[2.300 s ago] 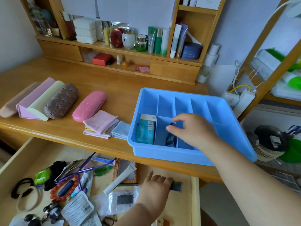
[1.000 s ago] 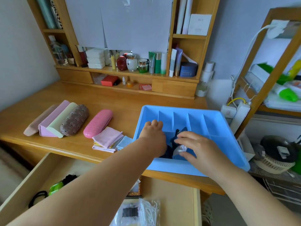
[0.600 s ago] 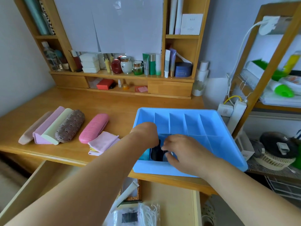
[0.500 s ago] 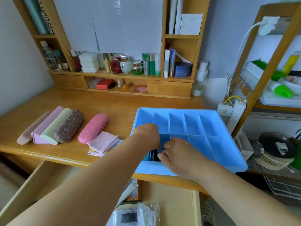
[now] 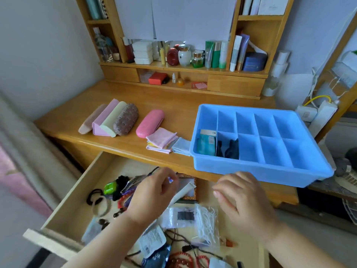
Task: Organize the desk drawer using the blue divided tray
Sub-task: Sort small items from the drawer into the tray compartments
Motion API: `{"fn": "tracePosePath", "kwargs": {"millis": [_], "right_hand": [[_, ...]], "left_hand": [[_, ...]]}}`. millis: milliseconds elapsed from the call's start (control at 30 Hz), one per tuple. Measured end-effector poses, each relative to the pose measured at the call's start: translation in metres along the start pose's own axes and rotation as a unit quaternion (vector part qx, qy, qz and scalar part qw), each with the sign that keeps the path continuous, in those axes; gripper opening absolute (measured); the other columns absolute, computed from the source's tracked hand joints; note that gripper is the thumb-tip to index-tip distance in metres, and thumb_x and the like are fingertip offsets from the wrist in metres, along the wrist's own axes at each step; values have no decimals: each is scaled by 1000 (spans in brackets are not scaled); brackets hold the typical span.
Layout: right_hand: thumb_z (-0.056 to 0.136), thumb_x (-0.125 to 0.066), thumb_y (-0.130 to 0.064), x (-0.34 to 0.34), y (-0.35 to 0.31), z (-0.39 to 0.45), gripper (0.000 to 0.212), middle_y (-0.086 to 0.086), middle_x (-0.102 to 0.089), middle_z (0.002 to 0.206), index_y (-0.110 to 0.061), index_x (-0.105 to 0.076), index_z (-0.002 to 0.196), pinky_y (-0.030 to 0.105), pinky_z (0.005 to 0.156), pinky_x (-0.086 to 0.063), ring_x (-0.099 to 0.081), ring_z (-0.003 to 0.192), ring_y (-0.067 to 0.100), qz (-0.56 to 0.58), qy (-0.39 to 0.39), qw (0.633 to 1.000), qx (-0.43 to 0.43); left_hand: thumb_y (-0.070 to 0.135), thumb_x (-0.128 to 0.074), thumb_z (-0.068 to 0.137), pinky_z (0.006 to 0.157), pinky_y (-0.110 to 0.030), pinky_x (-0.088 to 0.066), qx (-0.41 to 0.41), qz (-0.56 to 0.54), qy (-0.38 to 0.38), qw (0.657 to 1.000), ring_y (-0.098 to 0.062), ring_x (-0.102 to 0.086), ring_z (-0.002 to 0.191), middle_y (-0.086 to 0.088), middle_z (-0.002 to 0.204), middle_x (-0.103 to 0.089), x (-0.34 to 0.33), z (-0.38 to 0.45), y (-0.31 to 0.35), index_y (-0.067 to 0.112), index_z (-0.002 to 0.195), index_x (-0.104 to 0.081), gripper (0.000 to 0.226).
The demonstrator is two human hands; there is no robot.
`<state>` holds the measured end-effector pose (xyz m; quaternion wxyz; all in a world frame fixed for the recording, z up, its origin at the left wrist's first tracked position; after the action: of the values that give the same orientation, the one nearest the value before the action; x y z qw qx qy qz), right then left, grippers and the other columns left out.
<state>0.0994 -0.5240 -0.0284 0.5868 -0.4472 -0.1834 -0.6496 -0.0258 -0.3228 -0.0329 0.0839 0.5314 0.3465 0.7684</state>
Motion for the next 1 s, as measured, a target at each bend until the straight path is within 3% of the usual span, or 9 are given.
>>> {"fn": "tracePosePath", "kwargs": {"millis": [167,333,433,567,667,733,800,900,1000], "right_hand": [[92,-50,-31,-87,-33,-46,24,-13,-64,106,-27,-68,107,26,87,-46,-59,101,10,73,-255,961,-73],[94,-45,-38,-137,-65,-64,42,-26,-41,133,-41,-42,135,18,99,-36,-44,119,0,101,-347,927,-97],[91,-48,-38,-150,-78,-64,51,-26,-33,141,-46,-32,139,18,97,-35,-42,124,2,102,-367,919,-100],[85,-59,-32,-167,-83,-72,83,-6,-10,157,-46,-6,147,37,115,-12,-17,142,17,5,-491,871,-29],[76,-65,-32,-172,-94,-68,83,11,-34,145,-41,-20,145,45,111,-22,-36,131,28,-57,-472,879,1],[55,-77,-38,-177,-100,-65,73,3,-63,104,-39,-55,125,37,87,-50,-62,94,24,-52,-425,904,7],[40,-80,-37,-178,-104,-61,62,-8,-63,74,-39,-69,102,27,64,-54,-62,67,14,-36,-372,928,4],[48,-80,-44,-172,-103,-56,48,-14,-62,67,-40,-72,96,21,61,-52,-62,63,10,-6,-311,950,-28],[79,-67,-43,-158,-92,-55,18,-13,-63,84,-30,-71,91,25,61,-48,-62,72,12,27,-294,950,-104]], "left_hand": [[14,-51,88,53,-14,-36,161,64,-49,984,0,-49,55,15,67,-56,5,-79,-90,36,89,-58,23],[11,-50,91,67,-17,-40,200,109,40,973,-5,-55,80,13,98,-62,34,-75,-137,25,103,-65,24],[13,-52,88,77,-22,-44,248,144,-50,957,-13,-59,98,6,112,-64,39,-67,-162,24,117,-60,32],[18,-53,89,80,-22,-47,204,114,-162,959,-11,-59,99,9,119,-61,16,-59,-162,32,119,-59,34],[19,-52,89,84,-20,-45,174,111,-171,964,-10,-58,106,10,129,-55,-1,-60,-160,31,124,-56,37],[20,-52,89,86,-22,-46,153,111,-184,965,-10,-56,110,10,130,-53,-7,-65,-160,31,127,-54,39],[20,-53,89,91,-22,-45,117,119,-204,965,-8,-52,115,13,131,-52,-9,-71,-157,32,128,-53,40],[19,-56,85,97,-24,-41,46,125,-247,960,-10,-47,120,12,131,-50,-14,-81,-150,34,131,-50,48],[29,-60,81,93,-30,-43,-8,201,-315,928,-17,-43,116,6,129,-40,-27,-90,-141,35,137,-39,60]]}}
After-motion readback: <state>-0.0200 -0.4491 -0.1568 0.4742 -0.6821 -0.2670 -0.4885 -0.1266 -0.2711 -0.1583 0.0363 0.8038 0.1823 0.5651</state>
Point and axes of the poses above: each hand's wrist, its own z-axis towards the middle knuckle, its own x-axis out of the back of the hand, y = z × x, the point moved 1 cm from there along z, towards the middle knuckle
